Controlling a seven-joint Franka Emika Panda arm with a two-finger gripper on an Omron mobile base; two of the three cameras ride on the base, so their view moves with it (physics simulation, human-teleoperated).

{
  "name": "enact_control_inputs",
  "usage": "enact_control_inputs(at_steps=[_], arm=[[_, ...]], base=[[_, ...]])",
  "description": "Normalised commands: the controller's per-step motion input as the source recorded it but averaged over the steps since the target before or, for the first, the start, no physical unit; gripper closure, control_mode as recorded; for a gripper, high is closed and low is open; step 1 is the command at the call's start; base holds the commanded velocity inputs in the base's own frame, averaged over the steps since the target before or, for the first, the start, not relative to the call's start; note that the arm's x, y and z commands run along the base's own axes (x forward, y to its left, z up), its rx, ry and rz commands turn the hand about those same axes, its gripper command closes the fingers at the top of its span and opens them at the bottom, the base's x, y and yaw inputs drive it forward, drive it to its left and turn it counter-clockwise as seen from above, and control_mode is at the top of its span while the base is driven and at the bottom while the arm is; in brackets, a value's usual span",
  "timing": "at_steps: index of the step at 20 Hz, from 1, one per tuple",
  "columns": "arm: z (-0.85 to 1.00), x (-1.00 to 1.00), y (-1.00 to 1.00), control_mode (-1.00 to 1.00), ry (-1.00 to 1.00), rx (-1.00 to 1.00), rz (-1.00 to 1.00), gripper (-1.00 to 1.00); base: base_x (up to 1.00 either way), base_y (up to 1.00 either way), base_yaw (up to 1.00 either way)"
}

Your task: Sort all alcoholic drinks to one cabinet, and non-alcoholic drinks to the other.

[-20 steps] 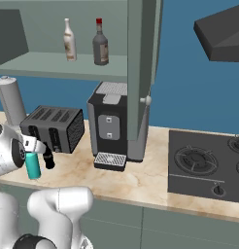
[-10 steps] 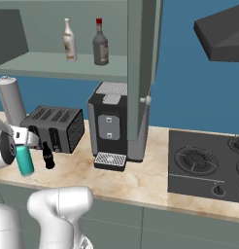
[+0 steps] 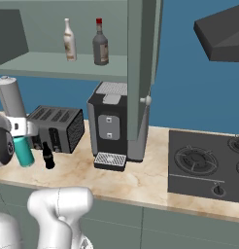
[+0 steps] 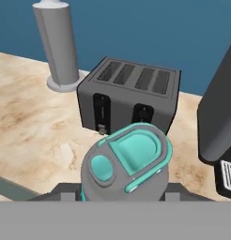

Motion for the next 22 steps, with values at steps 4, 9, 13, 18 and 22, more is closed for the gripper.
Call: enact_control_inputs(at_steps=[4,9,13,18,22], arm=[[0.6,-0.22,-0.25,-1.0,-0.01,0.0,0.06,1.0],[0.57,-0.17,-0.25,-1.0,-0.01,0.0,0.05,1.0],[0.52,-0.12,-0.21,-1.0,-0.01,0.0,0.02,1.0],[0.39,-0.08,-0.21,-1.0,0.0,-0.02,0.0,1.0],[0.3,-0.02,-0.27,-1.0,0.0,-0.04,0.0,1.0]], base=[[0.0,0.0,0.0],[0.0,0.0,0.0],[0.0,0.0,0.0],[0.0,0.0,0.0],[0.0,0.0,0.0]])
